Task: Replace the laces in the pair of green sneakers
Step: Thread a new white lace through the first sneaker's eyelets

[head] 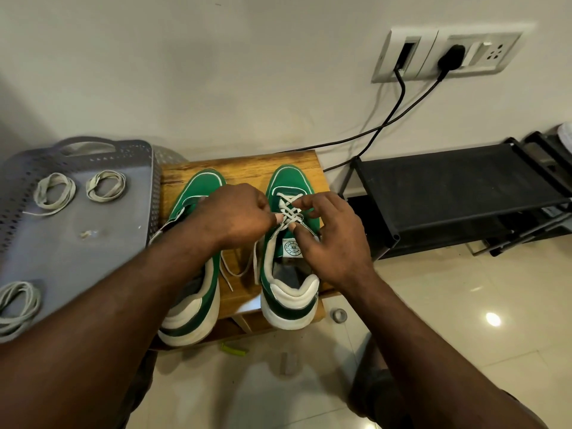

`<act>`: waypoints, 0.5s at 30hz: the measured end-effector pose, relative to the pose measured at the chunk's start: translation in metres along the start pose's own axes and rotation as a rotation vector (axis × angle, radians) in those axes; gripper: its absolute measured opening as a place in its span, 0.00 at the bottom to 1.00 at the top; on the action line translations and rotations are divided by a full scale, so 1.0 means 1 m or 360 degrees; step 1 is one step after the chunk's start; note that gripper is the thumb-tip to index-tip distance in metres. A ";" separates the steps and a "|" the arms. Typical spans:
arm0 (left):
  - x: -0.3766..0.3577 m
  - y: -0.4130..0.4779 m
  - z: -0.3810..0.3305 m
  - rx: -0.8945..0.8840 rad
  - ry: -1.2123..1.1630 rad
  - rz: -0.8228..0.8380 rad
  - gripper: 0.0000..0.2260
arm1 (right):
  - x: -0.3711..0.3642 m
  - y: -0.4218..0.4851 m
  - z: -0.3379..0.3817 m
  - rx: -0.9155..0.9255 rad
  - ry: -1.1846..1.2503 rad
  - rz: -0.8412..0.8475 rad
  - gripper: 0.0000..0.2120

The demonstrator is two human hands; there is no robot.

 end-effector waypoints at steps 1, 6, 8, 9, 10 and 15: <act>-0.002 0.001 0.001 0.0013 -0.0076 0.0001 0.12 | 0.000 0.000 0.000 -0.0003 0.0000 0.0000 0.16; -0.004 0.003 0.001 0.0051 -0.0671 -0.0114 0.05 | -0.002 0.000 -0.002 0.0002 0.0033 0.0030 0.15; -0.001 0.004 0.002 0.0038 -0.0856 -0.0149 0.05 | -0.002 0.000 -0.003 0.0016 0.0069 0.0035 0.15; 0.002 0.004 0.002 -0.0006 -0.0949 -0.0184 0.06 | -0.002 0.000 -0.003 0.0019 0.0084 0.0038 0.15; 0.006 0.004 0.000 -0.0093 -0.0997 -0.0247 0.06 | -0.002 0.000 -0.004 0.0022 0.0097 0.0035 0.16; 0.021 -0.012 -0.027 -0.0906 -0.1226 -0.0192 0.03 | 0.005 0.004 0.010 0.0104 0.0257 -0.0205 0.17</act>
Point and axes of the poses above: each hand's wrist, its own y-axis towards the middle knuckle, its own x-axis out of the back of the hand, z = x × y, the point moved 3 cm from there along y, towards the middle knuckle, and after that the axes turned 11 degrees about -y, right-handed, at the moved point
